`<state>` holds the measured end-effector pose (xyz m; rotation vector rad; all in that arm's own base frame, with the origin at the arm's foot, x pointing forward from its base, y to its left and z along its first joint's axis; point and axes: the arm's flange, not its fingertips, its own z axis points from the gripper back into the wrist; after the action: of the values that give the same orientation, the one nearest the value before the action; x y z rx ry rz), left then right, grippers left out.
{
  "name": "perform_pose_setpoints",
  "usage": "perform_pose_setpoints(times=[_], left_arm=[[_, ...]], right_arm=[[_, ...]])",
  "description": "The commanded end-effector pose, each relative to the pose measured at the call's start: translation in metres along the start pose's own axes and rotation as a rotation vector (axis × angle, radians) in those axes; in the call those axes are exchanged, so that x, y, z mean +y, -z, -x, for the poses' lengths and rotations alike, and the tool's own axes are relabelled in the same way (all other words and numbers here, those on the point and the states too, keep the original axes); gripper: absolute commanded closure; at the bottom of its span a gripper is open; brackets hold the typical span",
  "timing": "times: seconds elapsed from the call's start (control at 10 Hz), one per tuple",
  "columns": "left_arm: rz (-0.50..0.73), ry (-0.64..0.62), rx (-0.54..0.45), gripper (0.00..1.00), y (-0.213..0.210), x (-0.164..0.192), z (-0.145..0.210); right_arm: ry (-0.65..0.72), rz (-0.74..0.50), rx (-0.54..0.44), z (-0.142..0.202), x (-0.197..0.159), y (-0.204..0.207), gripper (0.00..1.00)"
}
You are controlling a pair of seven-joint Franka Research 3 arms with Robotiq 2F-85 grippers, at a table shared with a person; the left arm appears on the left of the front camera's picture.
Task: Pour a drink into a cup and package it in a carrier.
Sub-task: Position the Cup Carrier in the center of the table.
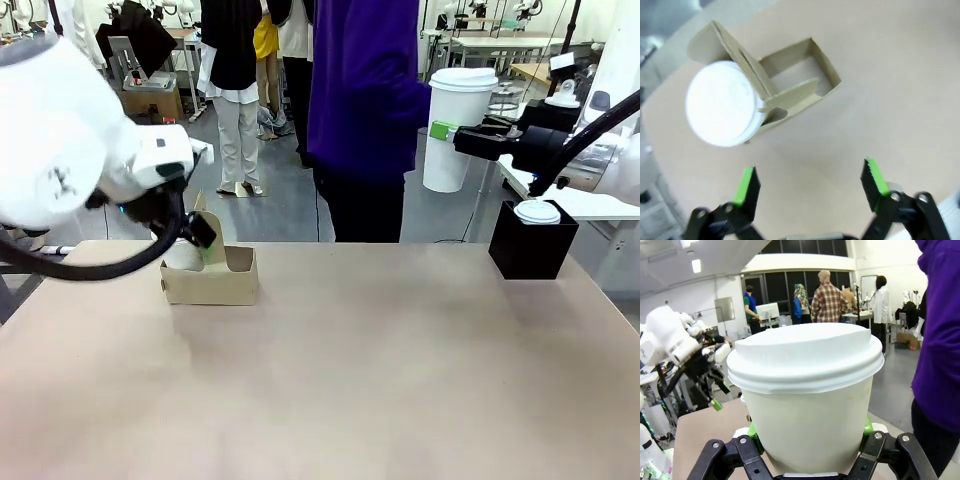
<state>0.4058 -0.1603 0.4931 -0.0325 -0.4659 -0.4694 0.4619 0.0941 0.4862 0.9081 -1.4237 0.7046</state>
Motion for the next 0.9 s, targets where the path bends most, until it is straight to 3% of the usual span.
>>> perform_pose_setpoints(times=[0.0, 0.4, 0.8], left_arm=[[-0.019, -0.104, 0.042, 0.00, -0.024, -0.001, -0.032], [-0.083, -0.290, 0.094, 0.00, -0.031, 0.014, -0.094], [-0.120, -0.387, 0.196, 0.00, 0.014, 0.025, -0.126]], right_arm=[[-0.001, -0.006, -0.020, -0.007, -0.002, 0.005, 0.20], [-0.001, -0.006, -0.020, -0.007, -0.002, 0.005, 0.20], [-0.001, -0.006, -0.020, -0.007, -0.002, 0.005, 0.20]])
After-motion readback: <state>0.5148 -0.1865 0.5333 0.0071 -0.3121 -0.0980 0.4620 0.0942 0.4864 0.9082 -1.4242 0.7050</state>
